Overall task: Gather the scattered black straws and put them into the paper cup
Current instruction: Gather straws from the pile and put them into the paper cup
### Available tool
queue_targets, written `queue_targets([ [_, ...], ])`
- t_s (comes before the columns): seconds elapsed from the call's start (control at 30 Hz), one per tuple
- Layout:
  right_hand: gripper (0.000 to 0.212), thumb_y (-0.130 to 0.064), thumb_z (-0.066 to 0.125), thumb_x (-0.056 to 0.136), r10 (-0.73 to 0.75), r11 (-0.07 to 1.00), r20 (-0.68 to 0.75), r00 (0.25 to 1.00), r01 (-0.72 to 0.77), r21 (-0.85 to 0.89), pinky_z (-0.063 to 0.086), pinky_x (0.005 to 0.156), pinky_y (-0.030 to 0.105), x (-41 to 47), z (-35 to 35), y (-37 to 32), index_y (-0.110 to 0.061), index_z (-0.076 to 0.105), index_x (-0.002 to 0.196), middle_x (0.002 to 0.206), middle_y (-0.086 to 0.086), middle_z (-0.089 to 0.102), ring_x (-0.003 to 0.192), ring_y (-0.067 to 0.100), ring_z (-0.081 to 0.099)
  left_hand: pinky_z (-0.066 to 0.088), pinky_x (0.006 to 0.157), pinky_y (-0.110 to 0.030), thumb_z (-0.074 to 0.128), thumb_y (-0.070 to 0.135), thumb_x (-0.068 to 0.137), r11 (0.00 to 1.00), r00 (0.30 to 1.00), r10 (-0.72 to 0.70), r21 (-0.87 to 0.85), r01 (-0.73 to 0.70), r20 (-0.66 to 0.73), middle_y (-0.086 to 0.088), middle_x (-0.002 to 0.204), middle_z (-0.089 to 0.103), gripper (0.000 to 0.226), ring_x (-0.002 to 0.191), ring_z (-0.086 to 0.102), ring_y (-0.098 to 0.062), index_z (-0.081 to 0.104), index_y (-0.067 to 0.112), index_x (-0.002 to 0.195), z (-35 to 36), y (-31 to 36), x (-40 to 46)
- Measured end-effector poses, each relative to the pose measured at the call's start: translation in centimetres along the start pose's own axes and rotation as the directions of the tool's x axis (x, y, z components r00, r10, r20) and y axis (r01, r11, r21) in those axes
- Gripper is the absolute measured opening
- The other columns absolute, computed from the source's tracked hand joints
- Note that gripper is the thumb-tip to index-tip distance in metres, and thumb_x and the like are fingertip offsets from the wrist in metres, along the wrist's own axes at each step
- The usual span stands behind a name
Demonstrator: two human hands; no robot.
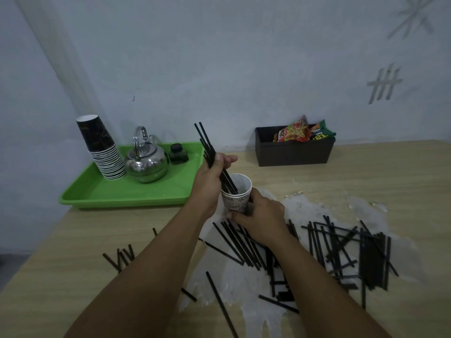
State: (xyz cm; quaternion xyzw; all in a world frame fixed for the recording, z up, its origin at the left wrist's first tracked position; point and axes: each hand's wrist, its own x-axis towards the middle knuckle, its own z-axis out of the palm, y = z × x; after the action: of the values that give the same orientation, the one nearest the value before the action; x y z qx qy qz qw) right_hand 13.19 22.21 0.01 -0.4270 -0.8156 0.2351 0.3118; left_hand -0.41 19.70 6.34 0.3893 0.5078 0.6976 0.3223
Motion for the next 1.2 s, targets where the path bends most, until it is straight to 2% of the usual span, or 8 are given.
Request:
queue_targets([
  [0.2, 0.06, -0.062, 0.065, 0.074, -0.002, 1.0, -0.003, 1.0, 0.002, -0.001, 0.036, 0.098, 0.045, 0.0, -0.1, 0.0, -0.031, 0.05, 0.123, 0.109, -0.011, 0.07, 0.105, 0.015, 0.06, 0.042, 0.102, -0.032, 0.042, 0.03, 0.102, 0.998, 0.997, 0.066, 0.002, -0.066, 0.048, -0.006, 0.11, 0.073, 0.029, 0.116, 0.061, -0.017, 0.059, 0.017, 0.082, -0.1, 0.4, 0.4],
  [0.37, 0.061, -0.062, 0.065, 0.074, 0.009, 1.0, -0.006, 1.0, -0.009, -0.013, 0.034, 0.098, 0.043, 0.0, -0.1, 0.0, -0.031, 0.049, 0.124, 0.106, -0.01, 0.07, 0.104, 0.015, 0.06, 0.041, 0.095, -0.029, 0.049, 0.029, 0.1, 0.986, 0.997, -0.007, 0.169, -0.006, 0.079, 0.007, 0.114, 0.071, 0.025, 0.113, 0.06, -0.006, 0.066, 0.02, 0.084, -0.8, -0.6, -0.1],
  [0.5, 0.059, -0.061, 0.066, 0.075, 0.008, 1.0, -0.003, 1.0, -0.008, -0.002, 0.034, 0.099, 0.044, -0.1, -0.1, 0.0, -0.032, 0.049, 0.124, 0.106, -0.012, 0.069, 0.104, 0.014, 0.06, 0.047, 0.098, -0.038, 0.053, 0.025, 0.097, 0.993, 0.995, -0.061, 0.103, 0.053, 0.079, 0.003, 0.111, 0.073, 0.02, 0.109, 0.064, -0.012, 0.071, 0.02, 0.088, -1.1, -0.9, -0.4],
  [0.7, 0.06, -0.062, 0.065, 0.074, 0.009, 1.0, -0.002, 1.0, -0.009, -0.004, 0.035, 0.097, 0.043, -0.1, -0.1, 0.0, -0.033, 0.049, 0.124, 0.106, -0.011, 0.069, 0.103, 0.014, 0.06, 0.049, 0.097, -0.043, 0.049, 0.058, 0.086, 0.995, 0.988, -0.097, 0.048, 0.092, 0.119, -0.009, 0.112, 0.071, 0.047, 0.106, 0.065, -0.023, 0.074, 0.019, 0.08, -0.6, 0.0, -0.5],
  [0.83, 0.058, -0.063, 0.065, 0.074, 0.007, 1.0, -0.003, 1.0, -0.007, -0.006, 0.035, 0.097, 0.043, 0.0, 0.0, 0.1, -0.034, 0.05, 0.122, 0.106, -0.011, 0.07, 0.103, 0.014, 0.06, 0.048, 0.096, -0.043, 0.042, 0.067, 0.085, 0.993, 0.99, -0.107, -0.033, 0.11, 0.088, -0.014, 0.104, 0.069, 0.058, 0.101, 0.064, -0.021, 0.075, 0.02, 0.075, -0.7, 0.5, -0.3],
  [1.0, 0.058, -0.064, 0.064, 0.074, 0.01, 1.0, 0.011, 1.0, -0.009, -0.014, 0.036, 0.098, 0.045, 0.0, -0.1, 0.1, -0.033, 0.05, 0.121, 0.108, -0.011, 0.069, 0.105, 0.015, 0.06, 0.053, 0.079, -0.034, 0.035, 0.064, 0.092, 0.991, 0.992, -0.126, -0.033, 0.127, 0.03, -0.008, 0.098, 0.074, 0.06, 0.092, 0.07, -0.02, 0.072, 0.021, 0.073, -0.8, 0.3, -0.1],
  [1.07, 0.059, -0.064, 0.064, 0.073, 0.01, 1.0, 0.015, 1.0, -0.01, -0.016, 0.036, 0.098, 0.045, 0.0, -0.1, 0.1, -0.033, 0.05, 0.121, 0.108, -0.012, 0.069, 0.105, 0.014, 0.06, 0.054, 0.072, -0.033, 0.038, 0.056, 0.097, 0.991, 0.991, -0.134, 0.004, 0.134, -0.028, -0.006, 0.094, 0.076, 0.053, 0.087, 0.07, -0.018, 0.07, 0.022, 0.072, -0.7, 0.2, 0.0],
  [1.2, 0.061, -0.064, 0.064, 0.073, 0.016, 0.999, 0.034, 0.999, -0.015, -0.033, 0.035, 0.098, 0.044, 0.0, -0.3, -0.3, -0.033, 0.049, 0.124, 0.112, -0.011, 0.069, 0.109, 0.014, 0.059, 0.051, 0.072, -0.033, 0.045, 0.041, 0.1, 0.991, 0.991, -0.092, 0.086, 0.1, -0.095, -0.005, 0.092, 0.076, 0.039, 0.086, 0.068, -0.018, 0.068, 0.019, 0.077, -0.8, -0.1, 0.3],
])
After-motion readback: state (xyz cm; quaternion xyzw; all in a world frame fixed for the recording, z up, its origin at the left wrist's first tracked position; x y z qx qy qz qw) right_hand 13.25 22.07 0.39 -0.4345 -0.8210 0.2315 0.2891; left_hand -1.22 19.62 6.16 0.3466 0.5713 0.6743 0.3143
